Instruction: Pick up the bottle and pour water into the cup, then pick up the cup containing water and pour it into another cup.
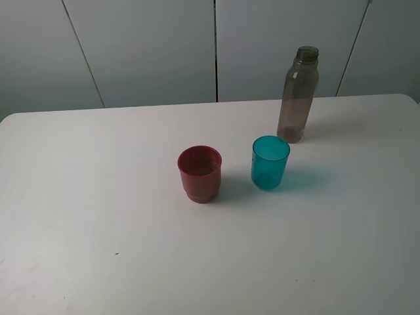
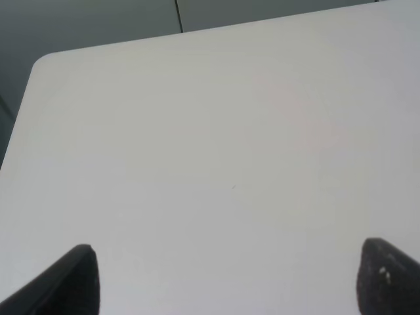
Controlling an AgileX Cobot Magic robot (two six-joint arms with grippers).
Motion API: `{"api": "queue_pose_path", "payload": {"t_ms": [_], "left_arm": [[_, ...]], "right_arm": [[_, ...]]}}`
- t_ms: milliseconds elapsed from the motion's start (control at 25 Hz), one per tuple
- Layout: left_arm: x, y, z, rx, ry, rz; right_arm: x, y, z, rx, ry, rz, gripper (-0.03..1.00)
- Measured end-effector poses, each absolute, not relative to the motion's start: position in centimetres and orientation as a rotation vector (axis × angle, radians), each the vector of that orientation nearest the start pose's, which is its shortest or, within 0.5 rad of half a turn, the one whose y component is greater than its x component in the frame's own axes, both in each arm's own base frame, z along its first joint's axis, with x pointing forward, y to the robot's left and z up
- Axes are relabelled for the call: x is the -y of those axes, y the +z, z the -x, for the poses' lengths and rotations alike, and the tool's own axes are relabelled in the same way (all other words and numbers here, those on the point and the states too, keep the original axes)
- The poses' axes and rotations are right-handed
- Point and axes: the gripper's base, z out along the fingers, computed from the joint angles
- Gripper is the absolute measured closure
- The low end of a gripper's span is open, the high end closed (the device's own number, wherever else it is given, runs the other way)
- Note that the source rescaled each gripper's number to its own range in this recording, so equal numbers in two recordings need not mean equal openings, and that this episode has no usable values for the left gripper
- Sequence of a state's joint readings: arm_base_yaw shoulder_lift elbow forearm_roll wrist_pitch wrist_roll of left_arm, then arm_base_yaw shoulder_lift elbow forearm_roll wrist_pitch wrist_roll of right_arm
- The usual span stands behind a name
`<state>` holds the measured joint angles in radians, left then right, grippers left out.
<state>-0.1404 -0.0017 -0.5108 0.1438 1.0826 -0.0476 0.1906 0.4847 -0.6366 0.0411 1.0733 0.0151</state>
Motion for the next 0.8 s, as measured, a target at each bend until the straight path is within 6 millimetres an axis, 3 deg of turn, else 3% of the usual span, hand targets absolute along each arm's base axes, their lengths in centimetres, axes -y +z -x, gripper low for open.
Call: {"api": "queue_pose_path", "payload": {"t_ms": [200,520,800], "left_arm": [[-1.3,27.9,0.6,-2.044,0.055,-0.085],[-1.3,27.9,0.6,-2.044,0.055,-0.085],[-1.3,27.9,0.6,-2.044,0.055,-0.085]], "right_arm": [[-1.1,30.2,-4.7,-2.375,0.104,0.248,-0.03],[-0.5,27.5,-2.9,-2.319,0.076,0.249,-0.03],[-0.1,27.8,-1.0,-2.173,0.088,0.233,-0.03]]}}
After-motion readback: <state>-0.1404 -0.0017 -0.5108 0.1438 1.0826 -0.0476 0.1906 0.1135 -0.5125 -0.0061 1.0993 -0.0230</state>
